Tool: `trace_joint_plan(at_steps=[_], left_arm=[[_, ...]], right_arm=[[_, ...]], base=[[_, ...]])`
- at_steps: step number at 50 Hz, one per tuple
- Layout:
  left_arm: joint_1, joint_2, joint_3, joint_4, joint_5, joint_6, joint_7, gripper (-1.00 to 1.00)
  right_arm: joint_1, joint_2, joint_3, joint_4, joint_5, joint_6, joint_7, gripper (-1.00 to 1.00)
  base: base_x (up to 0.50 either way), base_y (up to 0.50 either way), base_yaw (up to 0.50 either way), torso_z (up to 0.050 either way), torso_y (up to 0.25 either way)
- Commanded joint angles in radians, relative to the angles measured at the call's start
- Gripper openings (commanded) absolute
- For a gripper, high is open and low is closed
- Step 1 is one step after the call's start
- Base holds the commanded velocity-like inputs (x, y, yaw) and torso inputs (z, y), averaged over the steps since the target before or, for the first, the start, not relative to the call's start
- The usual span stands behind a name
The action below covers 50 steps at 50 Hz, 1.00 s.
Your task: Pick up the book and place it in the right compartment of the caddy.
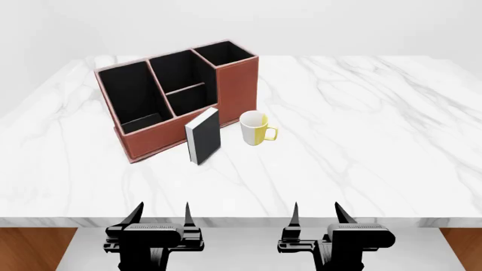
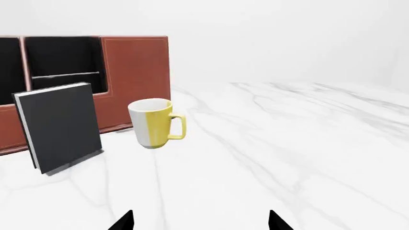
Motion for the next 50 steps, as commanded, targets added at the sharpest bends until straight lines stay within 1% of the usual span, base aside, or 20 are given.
trace_joint_plan(at_steps=[1, 4, 10, 21, 22, 26, 30, 34, 36, 37, 38, 39, 40, 41, 44, 45, 46, 49, 50], left_arm=[[-0.004, -0.016, 0.015, -0.008, -0.028, -0.005, -0.010, 1.00], [0.001, -0.028, 0.032, -0.004, -0.036, 0.008, -0.023, 1.00], [0.003, -0.042, 0.049, 0.002, -0.051, 0.003, -0.046, 1.00], [0.001, -0.057, 0.064, 0.010, -0.074, 0.002, -0.065, 1.00], [0.002, -0.047, 0.055, -0.001, -0.063, 0.016, -0.043, 1.00], [0.008, -0.052, 0.061, -0.020, -0.069, 0.058, -0.053, 1.00], [-0.007, -0.052, 0.049, -0.036, -0.108, 0.025, -0.064, 1.00], [-0.013, -0.061, 0.077, -0.036, -0.085, -0.002, -0.079, 1.00], [-0.009, -0.064, 0.085, -0.024, -0.070, 0.007, -0.091, 1.00], [-0.010, -0.064, 0.082, -0.007, -0.042, -0.002, -0.126, 1.00], [-0.009, -0.071, 0.086, 0.019, -0.033, -0.006, -0.130, 1.00], [-0.007, -0.077, 0.084, 0.056, -0.044, -0.041, -0.125, 1.00], [0.009, -0.096, 0.090, 0.163, -0.080, -0.137, -0.093, 1.00], [0.021, -0.105, 0.090, 0.225, -0.085, -0.167, -0.092, 1.00], [0.059, -0.126, 0.091, 0.365, -0.088, -0.173, -0.090, 1.00], [0.080, -0.145, 0.086, 0.444, -0.107, -0.187, -0.075, 1.00], [0.084, -0.150, 0.077, 0.481, -0.125, -0.219, -0.074, 1.00], [0.077, -0.166, 0.037, 0.579, -0.190, -0.317, -0.076, 1.00], [0.077, -0.166, 0.026, 0.593, -0.196, -0.319, -0.084, 1.00]], right_arm=[[-0.003, 0.018, -0.039, -0.007, -0.031, -0.003, 0.034, 1.00], [-0.027, 0.028, -0.040, -0.029, -0.014, -0.053, 0.059, 1.00], [-0.035, 0.049, -0.072, -0.032, -0.027, -0.086, 0.081, 1.00], [-0.033, 0.067, -0.085, -0.029, 0.004, -0.103, 0.086, 1.00], [-0.035, 0.031, -0.043, -0.024, -0.025, -0.111, 0.043, 1.00], [-0.033, 0.042, -0.058, -0.026, -0.028, -0.115, 0.062, 1.00], [-0.037, 0.056, -0.075, -0.030, -0.024, -0.134, 0.061, 1.00], [-0.041, 0.065, -0.083, -0.033, -0.023, -0.146, 0.070, 1.00], [-0.047, 0.067, -0.082, -0.049, -0.024, -0.150, 0.082, 1.00], [-0.049, 0.069, -0.081, -0.059, -0.026, -0.149, 0.088, 1.00], [-0.055, 0.071, -0.081, -0.076, -0.031, -0.151, 0.095, 1.00], [-0.069, 0.080, -0.091, -0.117, -0.046, -0.147, 0.092, 1.00], [-0.077, 0.082, -0.093, -0.145, -0.042, -0.134, 0.090, 1.00], [-0.084, 0.085, -0.095, -0.173, -0.044, -0.124, 0.091, 1.00], [-0.111, 0.090, -0.087, -0.271, -0.043, -0.106, 0.104, 1.00], [-0.124, 0.092, -0.075, -0.334, -0.005, -0.068, 0.097, 1.00], [-0.131, 0.095, -0.071, -0.365, 0.014, -0.049, 0.092, 1.00], [-0.156, 0.101, -0.066, -0.465, -0.020, -0.030, 0.118, 1.00], [-0.162, 0.102, -0.064, -0.490, -0.032, -0.020, 0.127, 1.00]], base=[[0.00, 0.00, 0.00, 0.000, 0.000], [0.00, 0.00, 0.00, 0.000, 0.000], [0.00, 0.00, 0.00, 0.000, 0.000], [0.00, 0.00, 0.00, 0.000, 0.000], [0.00, 0.00, 0.00, 0.000, 0.000], [0.00, 0.00, 0.00, 0.000, 0.000], [0.00, 0.00, 0.00, 0.000, 0.000], [0.00, 0.00, 0.00, 0.000, 0.000], [0.00, 0.00, 0.00, 0.000, 0.000], [0.00, 0.00, 0.00, 0.000, 0.000], [0.00, 0.00, 0.00, 0.000, 0.000], [0.09, 0.00, 0.00, 0.000, 0.000], [0.14, 0.00, 0.00, 0.000, 0.000], [0.23, 0.00, 0.00, 0.000, 0.000], [0.38, 0.00, 0.00, 0.000, 0.000], [0.50, 0.00, 0.00, 0.000, 0.000], [0.50, 0.00, 0.00, 0.000, 0.000], [0.50, 0.00, 0.00, 0.000, 0.000], [0.50, 0.00, 0.00, 0.000, 0.000]])
